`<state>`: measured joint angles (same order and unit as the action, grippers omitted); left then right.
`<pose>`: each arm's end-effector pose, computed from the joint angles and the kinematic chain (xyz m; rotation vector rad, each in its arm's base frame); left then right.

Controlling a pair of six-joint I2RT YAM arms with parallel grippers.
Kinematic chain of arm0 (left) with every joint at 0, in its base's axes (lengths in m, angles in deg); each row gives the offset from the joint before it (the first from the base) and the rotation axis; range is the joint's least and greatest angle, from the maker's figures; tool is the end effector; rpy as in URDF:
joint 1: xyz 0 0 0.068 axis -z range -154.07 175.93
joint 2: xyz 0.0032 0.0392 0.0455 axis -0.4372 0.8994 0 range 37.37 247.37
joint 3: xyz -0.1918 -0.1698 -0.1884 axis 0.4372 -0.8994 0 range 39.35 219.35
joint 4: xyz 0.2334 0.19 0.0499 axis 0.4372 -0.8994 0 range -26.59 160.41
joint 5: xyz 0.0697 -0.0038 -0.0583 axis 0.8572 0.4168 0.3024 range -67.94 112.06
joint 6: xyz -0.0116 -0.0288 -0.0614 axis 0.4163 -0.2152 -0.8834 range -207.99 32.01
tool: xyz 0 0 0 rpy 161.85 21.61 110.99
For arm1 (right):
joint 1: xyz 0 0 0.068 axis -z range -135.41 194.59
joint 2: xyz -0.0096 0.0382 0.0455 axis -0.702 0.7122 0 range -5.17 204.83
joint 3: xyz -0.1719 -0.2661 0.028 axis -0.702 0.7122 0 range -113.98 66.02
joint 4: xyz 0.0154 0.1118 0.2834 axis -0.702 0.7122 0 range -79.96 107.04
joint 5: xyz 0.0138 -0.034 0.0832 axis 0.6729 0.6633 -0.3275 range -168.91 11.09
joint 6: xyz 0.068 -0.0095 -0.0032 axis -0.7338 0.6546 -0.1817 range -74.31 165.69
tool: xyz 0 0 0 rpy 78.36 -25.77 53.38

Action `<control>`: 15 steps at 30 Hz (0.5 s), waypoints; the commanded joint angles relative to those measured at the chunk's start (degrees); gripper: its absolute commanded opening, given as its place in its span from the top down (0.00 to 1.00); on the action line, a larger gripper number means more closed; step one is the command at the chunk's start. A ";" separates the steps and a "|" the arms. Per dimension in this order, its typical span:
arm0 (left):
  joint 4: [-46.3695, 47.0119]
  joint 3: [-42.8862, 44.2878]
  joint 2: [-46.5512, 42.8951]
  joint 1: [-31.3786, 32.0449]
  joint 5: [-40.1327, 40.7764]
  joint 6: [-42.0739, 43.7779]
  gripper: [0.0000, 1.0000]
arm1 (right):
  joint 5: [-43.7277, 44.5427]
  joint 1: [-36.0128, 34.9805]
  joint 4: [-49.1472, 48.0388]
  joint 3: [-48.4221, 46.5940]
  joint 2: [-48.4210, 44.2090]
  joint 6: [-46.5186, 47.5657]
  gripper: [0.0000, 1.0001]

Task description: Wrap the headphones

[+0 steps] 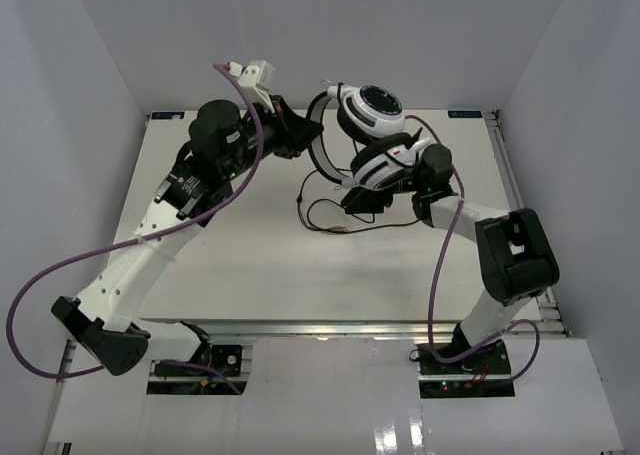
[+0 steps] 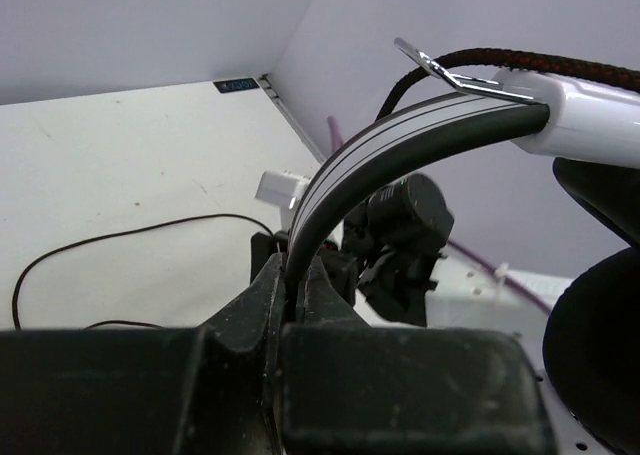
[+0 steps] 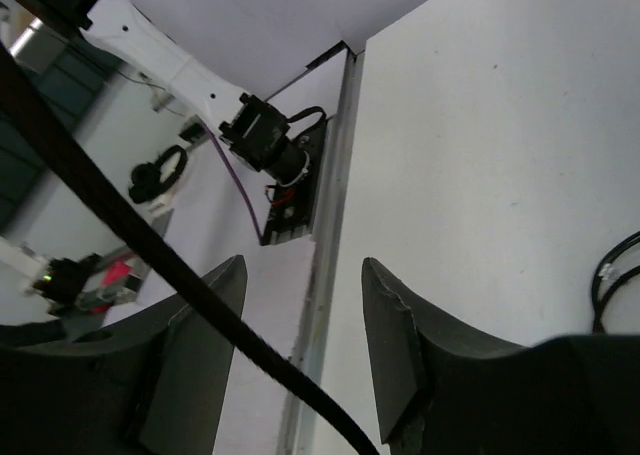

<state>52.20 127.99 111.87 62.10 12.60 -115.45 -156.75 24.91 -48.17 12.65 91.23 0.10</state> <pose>0.2636 -0.2041 0.5328 0.2643 1.7147 -0.9710 0.3499 0.1828 0.2897 -1.0022 1.5089 1.7253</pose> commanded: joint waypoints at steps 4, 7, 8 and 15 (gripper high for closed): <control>1.20 4.47 -3.46 0.13 12.94 -10.78 1.00 | 2.03 -2.43 -50.00 5.08 -1.47 -22.80 0.43; 2.61 3.19 -4.45 0.13 18.66 -11.93 1.00 | 3.93 -4.82 -49.87 7.12 -4.38 -20.38 0.51; 3.15 2.80 -4.72 0.13 20.55 -12.13 1.00 | 4.74 -5.42 -49.66 7.97 -5.67 -19.48 0.55; 3.23 3.96 -4.31 0.04 29.94 -6.79 1.00 | 7.20 -7.19 -24.26 11.86 -17.34 0.91 0.85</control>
<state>51.05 129.81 110.89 62.12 34.32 -123.55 -152.02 17.98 -62.72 23.27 81.37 -13.76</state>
